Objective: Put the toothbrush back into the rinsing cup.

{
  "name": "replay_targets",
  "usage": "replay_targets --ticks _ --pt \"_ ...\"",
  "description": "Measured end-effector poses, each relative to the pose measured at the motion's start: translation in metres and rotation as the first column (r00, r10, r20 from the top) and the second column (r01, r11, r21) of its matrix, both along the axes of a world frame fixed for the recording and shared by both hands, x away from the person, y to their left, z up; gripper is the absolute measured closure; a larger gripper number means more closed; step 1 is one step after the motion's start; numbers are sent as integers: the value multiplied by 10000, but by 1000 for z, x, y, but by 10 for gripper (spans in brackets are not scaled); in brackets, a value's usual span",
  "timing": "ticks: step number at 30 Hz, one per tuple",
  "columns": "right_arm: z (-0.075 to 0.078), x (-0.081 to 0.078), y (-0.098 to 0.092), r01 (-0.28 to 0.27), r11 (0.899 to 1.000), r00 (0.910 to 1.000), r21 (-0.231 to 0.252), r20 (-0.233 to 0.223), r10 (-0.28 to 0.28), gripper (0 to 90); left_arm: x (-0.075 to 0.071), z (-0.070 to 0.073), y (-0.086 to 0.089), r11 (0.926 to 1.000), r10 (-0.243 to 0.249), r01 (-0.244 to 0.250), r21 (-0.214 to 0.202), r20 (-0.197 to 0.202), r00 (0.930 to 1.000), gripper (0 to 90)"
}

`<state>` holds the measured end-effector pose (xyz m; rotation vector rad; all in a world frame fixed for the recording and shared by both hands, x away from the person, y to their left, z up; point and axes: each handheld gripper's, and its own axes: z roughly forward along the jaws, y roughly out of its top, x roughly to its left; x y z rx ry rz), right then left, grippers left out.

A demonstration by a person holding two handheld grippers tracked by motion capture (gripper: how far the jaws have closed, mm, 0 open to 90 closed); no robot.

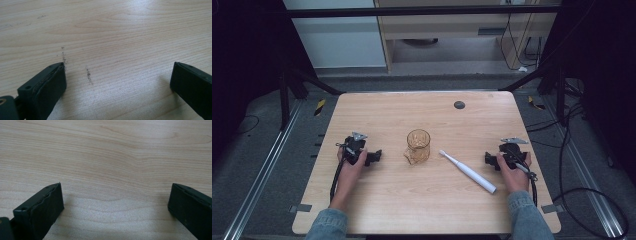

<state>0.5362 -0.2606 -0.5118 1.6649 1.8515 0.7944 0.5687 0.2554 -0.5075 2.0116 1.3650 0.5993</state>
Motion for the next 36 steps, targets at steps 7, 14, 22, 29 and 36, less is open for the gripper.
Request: replay_targets --ticks 7,14,22,29,36 --pt "0 1 -1 -139 9999 9999 -33 33 139 12 -7 0 0 9999 109 -109 31 -28 9999 0" --pt "14 -11 3 -849 9964 9963 -28 162 850 98 -6 0 0 9999 109 -109 15 -39 9999 0" --pt "52 -23 17 -2128 9771 9771 -68 -51 2127 126 -6 0 0 9999 121 -121 -1 -30 9999 0" --pt "77 -26 37 -3209 9460 9454 -453 -750 3171 214 -6 0 0 9999 143 -143 -3 -29 9999 0" --pt "76 -34 47 -3961 9124 9133 -1033 -1471 3798 286 -4 0 -1 9999 147 -147 -5 -38 9999 0"
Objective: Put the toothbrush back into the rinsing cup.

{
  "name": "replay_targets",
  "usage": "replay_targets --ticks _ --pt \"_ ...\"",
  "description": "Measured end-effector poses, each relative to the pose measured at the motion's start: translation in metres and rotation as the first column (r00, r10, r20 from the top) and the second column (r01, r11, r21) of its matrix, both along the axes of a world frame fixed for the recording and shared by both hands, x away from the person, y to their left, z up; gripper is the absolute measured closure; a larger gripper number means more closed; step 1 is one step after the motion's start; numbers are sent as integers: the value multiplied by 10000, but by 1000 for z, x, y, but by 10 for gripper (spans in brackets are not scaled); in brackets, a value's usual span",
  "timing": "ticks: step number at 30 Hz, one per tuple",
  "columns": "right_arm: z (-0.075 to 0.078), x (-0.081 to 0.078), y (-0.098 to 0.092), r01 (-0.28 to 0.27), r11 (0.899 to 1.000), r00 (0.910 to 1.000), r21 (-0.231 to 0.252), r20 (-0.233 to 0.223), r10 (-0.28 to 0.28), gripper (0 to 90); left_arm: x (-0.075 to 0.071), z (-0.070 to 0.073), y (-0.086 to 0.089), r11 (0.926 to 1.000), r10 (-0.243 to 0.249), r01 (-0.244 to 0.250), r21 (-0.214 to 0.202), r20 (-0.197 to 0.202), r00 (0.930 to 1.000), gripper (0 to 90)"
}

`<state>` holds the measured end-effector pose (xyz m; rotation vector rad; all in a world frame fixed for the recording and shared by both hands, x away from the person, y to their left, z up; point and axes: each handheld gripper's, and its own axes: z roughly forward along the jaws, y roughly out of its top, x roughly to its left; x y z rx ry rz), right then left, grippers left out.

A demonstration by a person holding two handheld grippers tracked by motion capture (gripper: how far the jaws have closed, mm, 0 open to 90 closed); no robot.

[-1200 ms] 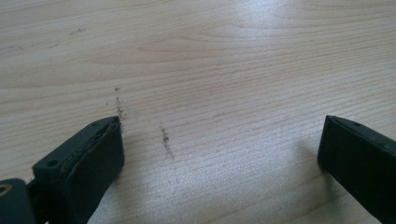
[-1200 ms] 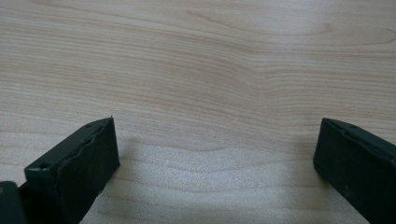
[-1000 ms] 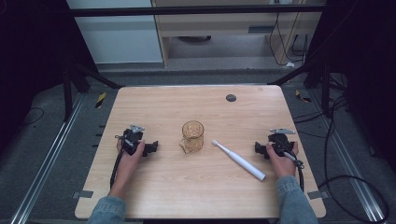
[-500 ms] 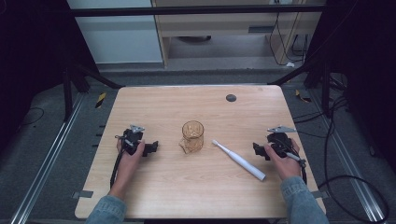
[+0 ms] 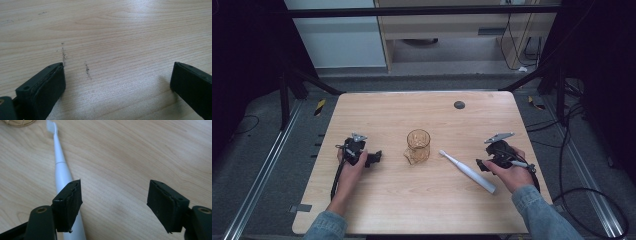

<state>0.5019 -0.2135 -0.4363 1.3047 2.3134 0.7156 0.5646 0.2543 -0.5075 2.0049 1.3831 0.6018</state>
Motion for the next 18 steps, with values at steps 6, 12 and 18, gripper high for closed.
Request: replay_targets --ticks 6,12,18 --pt "4 -8 7 -504 9984 9983 -237 -308 496 298 0 0 0 10000 1 -1 -11 7 10000 0" --pt "11 -11 12 -796 9966 9956 -197 -507 785 345 3 0 0 10000 -36 36 -3 -4 10000 0" --pt "10 -5 11 -754 9966 9943 -329 -777 726 403 6 0 1 10000 -56 56 -9 -3 10000 0"
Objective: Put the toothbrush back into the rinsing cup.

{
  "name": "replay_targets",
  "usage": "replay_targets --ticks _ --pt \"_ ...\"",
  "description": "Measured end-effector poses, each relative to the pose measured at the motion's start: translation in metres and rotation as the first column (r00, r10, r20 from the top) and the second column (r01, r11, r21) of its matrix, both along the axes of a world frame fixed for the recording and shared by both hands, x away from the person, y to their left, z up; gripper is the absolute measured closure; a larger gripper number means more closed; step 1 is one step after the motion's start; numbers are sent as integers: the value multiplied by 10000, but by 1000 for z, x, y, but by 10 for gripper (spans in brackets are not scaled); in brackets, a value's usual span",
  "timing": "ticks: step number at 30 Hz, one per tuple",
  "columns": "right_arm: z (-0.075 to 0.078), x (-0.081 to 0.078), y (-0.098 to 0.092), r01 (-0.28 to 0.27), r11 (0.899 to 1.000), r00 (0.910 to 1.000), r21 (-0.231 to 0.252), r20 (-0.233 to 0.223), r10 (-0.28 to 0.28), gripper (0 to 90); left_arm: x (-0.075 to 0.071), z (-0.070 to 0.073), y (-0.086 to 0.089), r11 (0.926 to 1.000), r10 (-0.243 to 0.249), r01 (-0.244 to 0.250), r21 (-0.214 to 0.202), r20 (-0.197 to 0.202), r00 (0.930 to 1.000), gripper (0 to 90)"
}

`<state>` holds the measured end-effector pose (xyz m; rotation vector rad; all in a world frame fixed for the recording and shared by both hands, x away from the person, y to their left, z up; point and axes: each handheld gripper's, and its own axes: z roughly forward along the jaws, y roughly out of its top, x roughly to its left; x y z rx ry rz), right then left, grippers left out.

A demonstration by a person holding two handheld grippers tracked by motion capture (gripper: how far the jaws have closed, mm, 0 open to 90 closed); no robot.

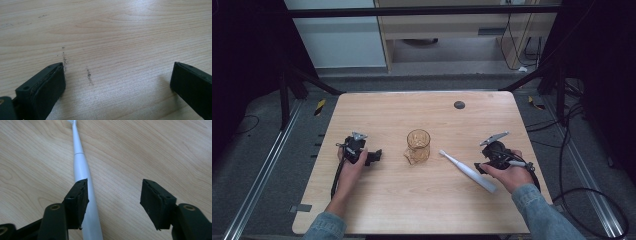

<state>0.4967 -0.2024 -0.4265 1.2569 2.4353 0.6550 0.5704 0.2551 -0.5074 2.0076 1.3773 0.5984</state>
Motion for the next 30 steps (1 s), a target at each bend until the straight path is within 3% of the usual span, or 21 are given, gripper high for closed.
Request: replay_targets --ticks 4,18,30 --pt "-2 4 4 -73 10000 9995 -50 -305 71 439 0 0 0 10000 3 -3 -7 -1 10000 0" --pt "2 11 25 -792 9968 9957 -138 -493 784 442 1 0 0 10000 5 -5 -3 4 10000 0" --pt "1 14 36 -918 9958 9936 -69 -673 911 451 1 0 0 10000 11 -11 -6 6 10000 0"
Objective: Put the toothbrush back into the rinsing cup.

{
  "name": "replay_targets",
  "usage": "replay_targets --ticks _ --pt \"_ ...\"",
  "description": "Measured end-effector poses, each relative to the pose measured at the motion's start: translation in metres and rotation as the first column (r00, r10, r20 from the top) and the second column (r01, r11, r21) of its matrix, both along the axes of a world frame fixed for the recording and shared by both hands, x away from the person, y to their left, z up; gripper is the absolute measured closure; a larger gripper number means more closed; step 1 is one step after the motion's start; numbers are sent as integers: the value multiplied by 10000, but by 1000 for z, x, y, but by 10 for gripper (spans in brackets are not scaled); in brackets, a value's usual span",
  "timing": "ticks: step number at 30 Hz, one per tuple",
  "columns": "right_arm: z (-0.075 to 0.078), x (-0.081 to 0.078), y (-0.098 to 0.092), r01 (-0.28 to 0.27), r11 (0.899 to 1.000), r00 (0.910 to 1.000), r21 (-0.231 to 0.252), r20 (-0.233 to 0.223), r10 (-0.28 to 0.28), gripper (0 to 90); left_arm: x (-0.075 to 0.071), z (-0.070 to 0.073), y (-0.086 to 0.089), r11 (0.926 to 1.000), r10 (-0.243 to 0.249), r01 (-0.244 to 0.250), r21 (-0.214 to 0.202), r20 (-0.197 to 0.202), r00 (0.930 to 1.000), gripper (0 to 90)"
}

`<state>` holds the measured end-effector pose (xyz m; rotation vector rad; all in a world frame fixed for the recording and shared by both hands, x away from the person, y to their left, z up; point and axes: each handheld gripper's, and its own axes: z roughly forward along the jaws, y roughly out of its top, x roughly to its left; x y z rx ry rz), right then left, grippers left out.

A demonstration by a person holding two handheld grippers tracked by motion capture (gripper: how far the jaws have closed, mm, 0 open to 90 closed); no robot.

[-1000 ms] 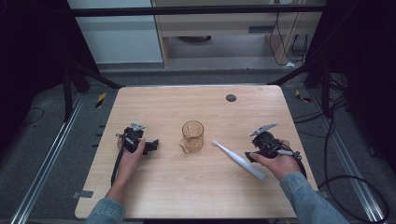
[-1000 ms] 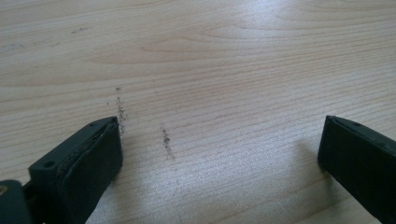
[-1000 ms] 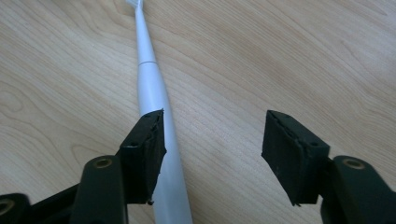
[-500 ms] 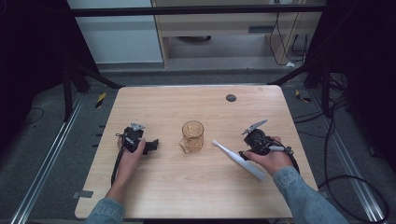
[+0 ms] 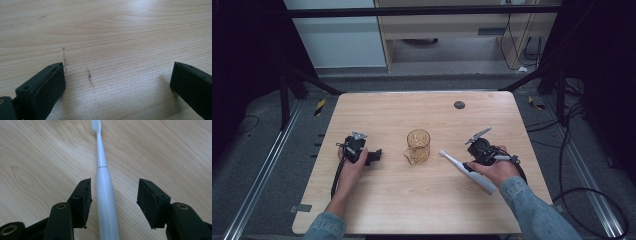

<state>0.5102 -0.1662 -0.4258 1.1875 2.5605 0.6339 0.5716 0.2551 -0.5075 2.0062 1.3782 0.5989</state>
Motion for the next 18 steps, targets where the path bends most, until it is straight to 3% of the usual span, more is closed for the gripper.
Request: replay_targets --ticks 18 --pt "-1 1 9 -287 9996 9996 62 -66 287 516 0 0 0 10000 10 -10 -10 0 10000 0"
